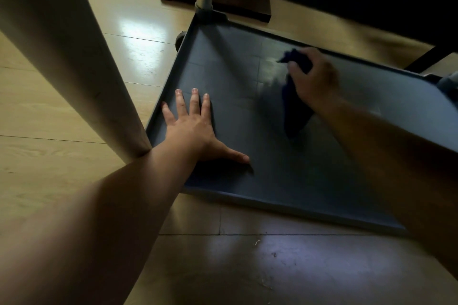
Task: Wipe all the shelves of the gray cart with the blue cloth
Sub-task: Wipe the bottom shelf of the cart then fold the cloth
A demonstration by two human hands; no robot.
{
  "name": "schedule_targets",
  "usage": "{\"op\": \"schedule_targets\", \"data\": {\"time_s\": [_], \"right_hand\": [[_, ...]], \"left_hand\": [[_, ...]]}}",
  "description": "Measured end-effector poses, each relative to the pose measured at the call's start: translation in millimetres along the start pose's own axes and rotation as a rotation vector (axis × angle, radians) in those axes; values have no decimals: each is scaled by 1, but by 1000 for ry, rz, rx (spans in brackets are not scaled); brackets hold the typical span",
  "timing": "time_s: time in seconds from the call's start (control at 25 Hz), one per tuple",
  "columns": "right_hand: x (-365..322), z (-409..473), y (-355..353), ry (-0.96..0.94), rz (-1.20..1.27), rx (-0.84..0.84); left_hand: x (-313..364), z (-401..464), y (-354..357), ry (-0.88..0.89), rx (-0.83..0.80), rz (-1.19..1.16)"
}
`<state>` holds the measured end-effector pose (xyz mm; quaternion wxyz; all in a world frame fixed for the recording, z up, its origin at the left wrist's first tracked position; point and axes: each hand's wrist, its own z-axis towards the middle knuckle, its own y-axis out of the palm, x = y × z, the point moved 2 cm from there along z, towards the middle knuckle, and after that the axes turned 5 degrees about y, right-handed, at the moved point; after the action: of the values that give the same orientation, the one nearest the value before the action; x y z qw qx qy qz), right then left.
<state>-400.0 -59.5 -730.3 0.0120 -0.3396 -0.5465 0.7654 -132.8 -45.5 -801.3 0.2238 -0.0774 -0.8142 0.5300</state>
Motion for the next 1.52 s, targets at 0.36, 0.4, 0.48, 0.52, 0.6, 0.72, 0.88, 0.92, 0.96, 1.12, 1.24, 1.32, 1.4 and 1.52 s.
{"op": "schedule_targets", "data": {"time_s": [0.36,0.4,0.48,0.52,0.6,0.72,0.88,0.92,0.96,1.12,1.24,1.32,1.4,1.52], "right_hand": [[-64,-11,103,-218,-317,-290],[-62,-12,106,-217,-321,-251],[-61,-17,108,-224,-299,-206],[-60,-20,106,-233,-293,-205],[-55,-32,101,-247,-280,-222],[-45,-65,89,-279,-225,-238],[-27,-119,62,-314,-170,-275],[-22,-131,55,-334,-172,-304],[-16,-142,47,-360,-181,-340],[17,-167,14,-416,-226,-446],[60,-183,-18,-363,-208,-526],[86,-187,-37,-318,-199,-597],[106,-183,-55,-282,-198,-630],[136,-176,-80,-244,-238,-639]], "left_hand": [[0,4,3,-20,16,-9],[0,5,3,-23,11,-8],[0,5,3,-28,0,-11],[1,6,2,-27,-6,-12],[2,4,1,-26,-29,-9],[2,2,-5,-14,-87,7],[0,0,-8,-6,-148,19],[0,-1,-8,-4,-150,26],[-1,-1,-8,-4,-154,32],[-2,-1,-7,-15,-155,34],[-3,0,-6,-11,-144,29],[-4,-1,-4,-9,-137,33],[-3,-1,-4,-11,-133,41],[-5,0,-2,-20,-98,55]]}}
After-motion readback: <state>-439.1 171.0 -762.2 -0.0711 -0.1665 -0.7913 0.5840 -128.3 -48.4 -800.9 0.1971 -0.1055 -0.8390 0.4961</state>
